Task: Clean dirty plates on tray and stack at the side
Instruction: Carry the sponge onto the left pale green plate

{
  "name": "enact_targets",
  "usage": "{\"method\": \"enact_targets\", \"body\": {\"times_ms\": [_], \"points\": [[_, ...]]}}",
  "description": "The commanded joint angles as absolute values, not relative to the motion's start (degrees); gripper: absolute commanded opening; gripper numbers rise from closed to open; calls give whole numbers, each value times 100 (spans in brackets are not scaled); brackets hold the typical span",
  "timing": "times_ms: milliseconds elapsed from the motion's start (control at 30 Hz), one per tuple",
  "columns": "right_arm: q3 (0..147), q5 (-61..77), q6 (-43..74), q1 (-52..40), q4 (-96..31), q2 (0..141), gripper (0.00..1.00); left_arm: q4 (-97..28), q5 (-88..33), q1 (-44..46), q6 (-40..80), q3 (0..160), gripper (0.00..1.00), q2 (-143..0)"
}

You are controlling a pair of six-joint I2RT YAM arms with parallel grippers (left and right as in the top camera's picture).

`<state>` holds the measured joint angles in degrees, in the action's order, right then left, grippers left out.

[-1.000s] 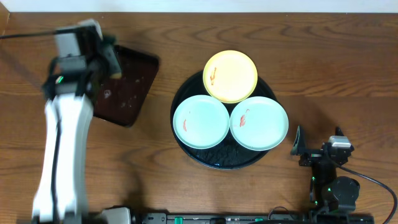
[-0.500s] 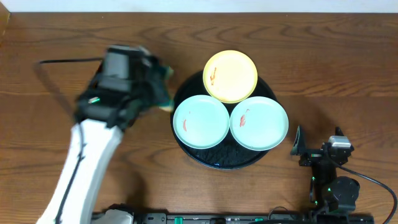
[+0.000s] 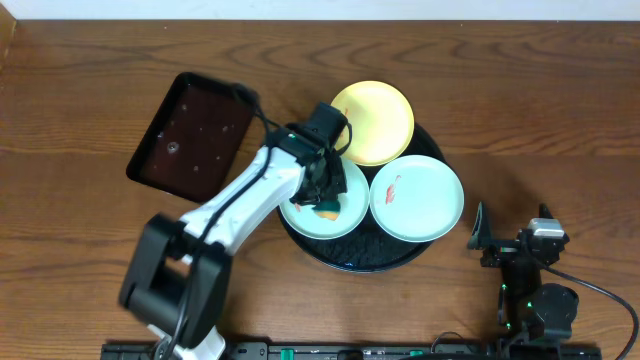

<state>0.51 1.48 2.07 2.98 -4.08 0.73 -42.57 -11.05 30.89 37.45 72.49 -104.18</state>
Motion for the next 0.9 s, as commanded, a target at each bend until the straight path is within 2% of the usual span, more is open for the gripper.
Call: {"method": "enact_targets", "body": {"times_ms": [0, 700, 867], "points": [[32, 154, 119, 355, -423, 60, 99, -4252, -526, 3015, 4071, 7236, 7, -10680], [32, 467, 322, 353, -121, 60, 99, -3889, -550, 3151, 4383, 7231, 9, -10783], [32, 1896, 1791, 344, 906, 60, 99, -3892, -548, 3181, 4379, 7231, 9, -10783]]}}
